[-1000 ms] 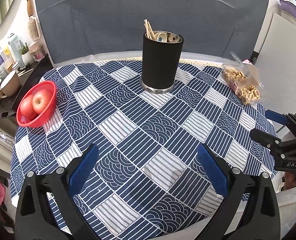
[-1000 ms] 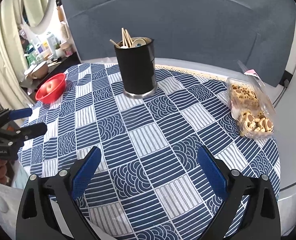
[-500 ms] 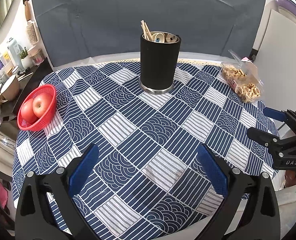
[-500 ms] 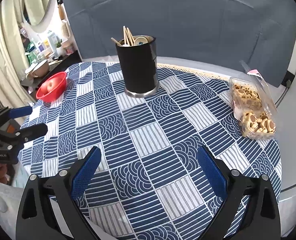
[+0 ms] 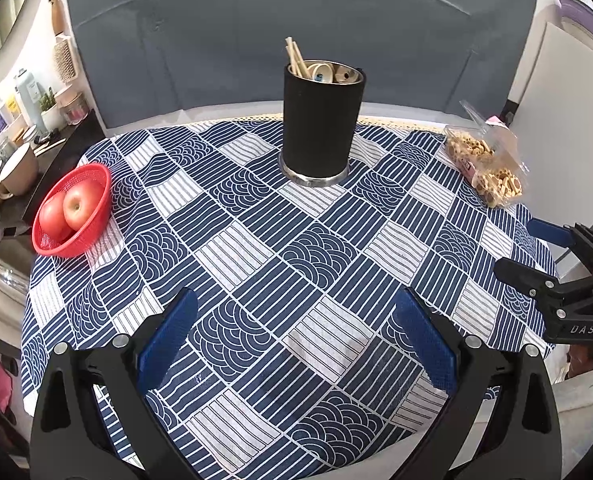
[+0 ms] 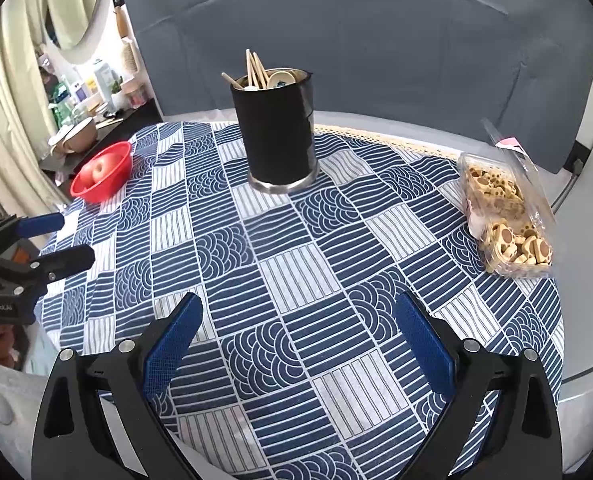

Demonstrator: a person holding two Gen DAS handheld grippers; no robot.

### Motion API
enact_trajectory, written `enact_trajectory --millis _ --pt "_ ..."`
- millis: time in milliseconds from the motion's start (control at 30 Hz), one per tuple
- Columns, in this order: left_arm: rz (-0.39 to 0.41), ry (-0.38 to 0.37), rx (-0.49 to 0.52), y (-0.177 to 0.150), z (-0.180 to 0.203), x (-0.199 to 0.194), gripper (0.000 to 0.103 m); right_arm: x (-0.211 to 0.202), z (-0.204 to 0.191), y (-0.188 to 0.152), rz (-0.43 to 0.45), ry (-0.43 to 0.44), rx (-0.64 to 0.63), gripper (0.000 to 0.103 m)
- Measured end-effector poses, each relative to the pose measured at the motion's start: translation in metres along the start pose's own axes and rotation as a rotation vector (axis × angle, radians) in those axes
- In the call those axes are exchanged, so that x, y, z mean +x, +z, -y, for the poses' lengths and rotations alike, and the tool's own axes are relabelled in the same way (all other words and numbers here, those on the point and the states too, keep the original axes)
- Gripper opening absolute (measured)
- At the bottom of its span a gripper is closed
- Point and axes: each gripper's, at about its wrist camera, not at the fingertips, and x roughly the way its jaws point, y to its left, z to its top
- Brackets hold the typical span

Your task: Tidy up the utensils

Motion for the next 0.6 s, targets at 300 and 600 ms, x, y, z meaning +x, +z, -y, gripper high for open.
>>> enact_trajectory --millis 300,600 --pt "0.004 0.007 0.015 -0.0002 0.0026 -0.0008 0.097 0.0019 -0.0010 0.0006 -0.006 0.001 -0.006 0.093" --pt "0.011 -0.036 0.000 0.0008 -0.0006 -0.0031 0.097 0.0012 -0.0015 0.0003 -0.003 0.000 -0.008 0.093"
